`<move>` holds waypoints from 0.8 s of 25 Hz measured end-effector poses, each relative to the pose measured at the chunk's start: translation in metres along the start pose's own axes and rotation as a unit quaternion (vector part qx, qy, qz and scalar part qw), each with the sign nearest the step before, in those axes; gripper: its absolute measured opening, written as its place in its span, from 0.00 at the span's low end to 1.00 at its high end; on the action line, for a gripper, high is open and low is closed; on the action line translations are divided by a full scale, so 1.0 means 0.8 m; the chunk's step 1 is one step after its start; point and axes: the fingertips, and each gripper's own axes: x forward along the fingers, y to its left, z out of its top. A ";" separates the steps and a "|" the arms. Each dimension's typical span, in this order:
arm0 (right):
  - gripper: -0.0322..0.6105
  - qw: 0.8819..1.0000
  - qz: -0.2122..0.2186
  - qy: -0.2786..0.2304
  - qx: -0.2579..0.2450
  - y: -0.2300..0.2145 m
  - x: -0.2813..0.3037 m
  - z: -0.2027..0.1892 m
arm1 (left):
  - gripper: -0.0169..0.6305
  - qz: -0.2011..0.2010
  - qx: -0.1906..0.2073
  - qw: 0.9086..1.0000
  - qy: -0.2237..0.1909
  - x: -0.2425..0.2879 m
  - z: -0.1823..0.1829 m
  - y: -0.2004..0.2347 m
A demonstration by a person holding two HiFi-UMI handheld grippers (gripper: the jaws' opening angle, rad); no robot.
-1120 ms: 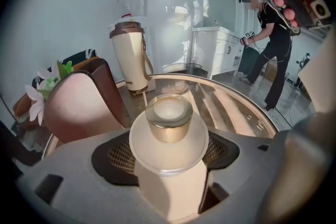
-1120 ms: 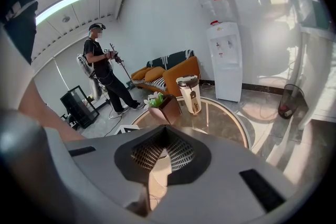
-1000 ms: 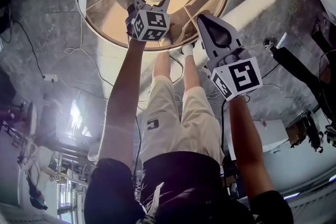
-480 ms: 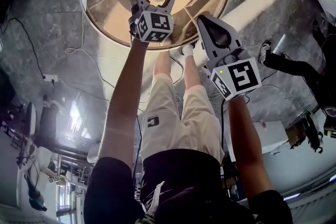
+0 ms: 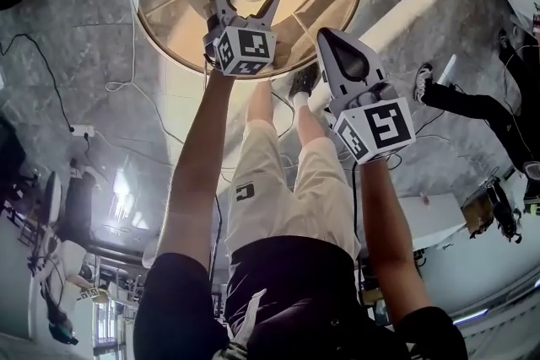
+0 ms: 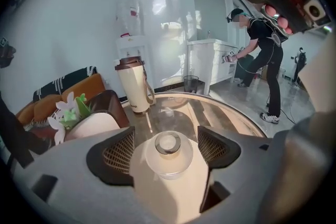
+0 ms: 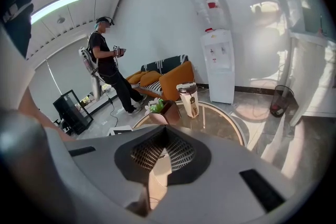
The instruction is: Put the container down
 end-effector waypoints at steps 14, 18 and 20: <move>0.05 0.999 0.011 -0.036 -0.012 0.030 -0.088 -0.006 | 0.58 0.024 0.003 1.000 -0.005 -0.122 0.006 -0.078; 0.05 0.998 0.017 -0.055 -0.021 0.038 -0.150 -0.010 | 0.58 0.042 0.004 0.999 -0.023 -0.170 0.043 -0.119; 0.05 0.998 0.022 -0.062 -0.024 0.043 -0.185 -0.012 | 0.60 0.051 -0.006 0.998 -0.033 -0.197 0.064 -0.138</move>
